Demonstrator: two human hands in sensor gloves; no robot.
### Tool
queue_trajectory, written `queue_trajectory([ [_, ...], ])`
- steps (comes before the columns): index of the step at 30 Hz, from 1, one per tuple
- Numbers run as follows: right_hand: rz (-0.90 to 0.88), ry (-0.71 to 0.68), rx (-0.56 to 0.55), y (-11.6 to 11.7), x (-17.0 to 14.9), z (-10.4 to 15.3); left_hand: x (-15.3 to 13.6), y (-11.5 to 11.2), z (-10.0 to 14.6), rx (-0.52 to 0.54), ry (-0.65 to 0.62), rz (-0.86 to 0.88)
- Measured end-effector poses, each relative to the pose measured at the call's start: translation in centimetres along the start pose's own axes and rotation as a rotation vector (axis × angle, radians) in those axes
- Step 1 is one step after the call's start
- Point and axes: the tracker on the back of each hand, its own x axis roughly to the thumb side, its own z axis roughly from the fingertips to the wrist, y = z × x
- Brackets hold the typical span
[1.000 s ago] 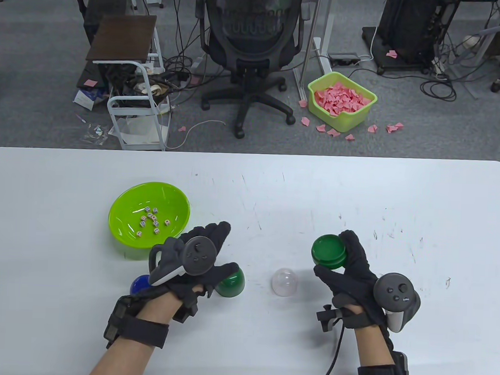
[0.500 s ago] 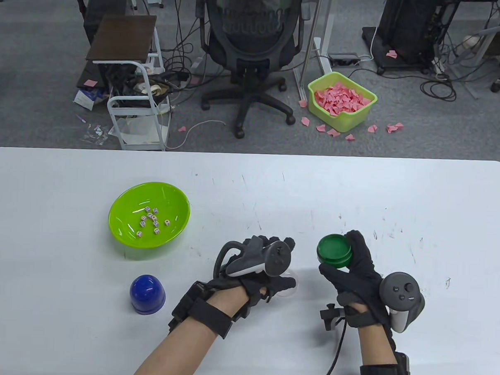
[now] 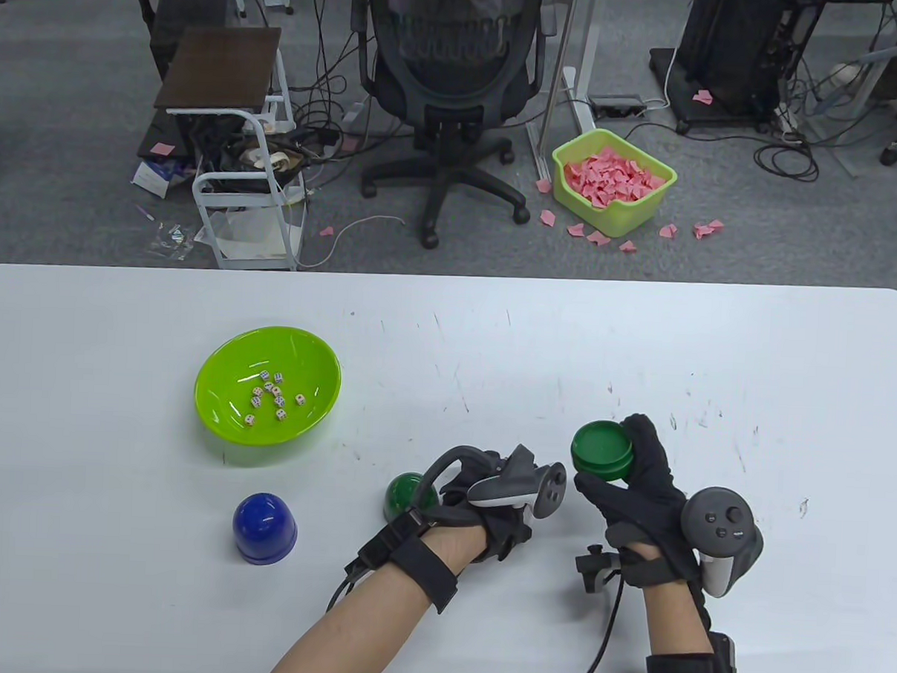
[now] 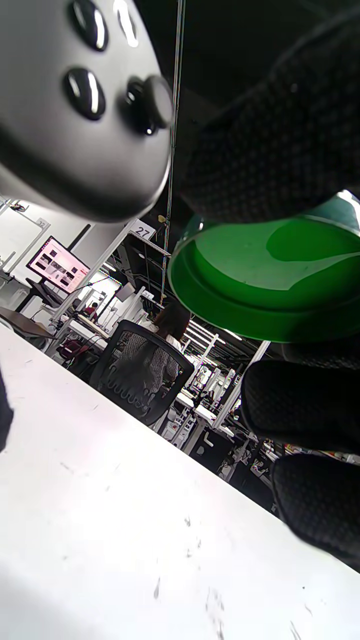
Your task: Pour dice into bowl
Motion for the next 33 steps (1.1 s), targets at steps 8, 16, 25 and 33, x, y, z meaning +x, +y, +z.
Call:
queue_trajectory([
  [8,0.031,-0.005,0.021,0.2,0.0,0.0,-2.2,2.3,1.8,0.122,0.009,0.11],
  [16,0.112,-0.04,0.103,1.4,0.4,0.2,-6.0,5.6,4.5,0.27,-0.01,0.357],
  [25,0.209,-0.123,0.241,3.8,1.4,0.9,-6.9,6.7,5.7,0.385,-0.096,0.611],
  [33,0.206,-0.167,0.246,4.6,1.9,1.3,-5.7,6.3,5.5,0.36,-0.151,0.646],
])
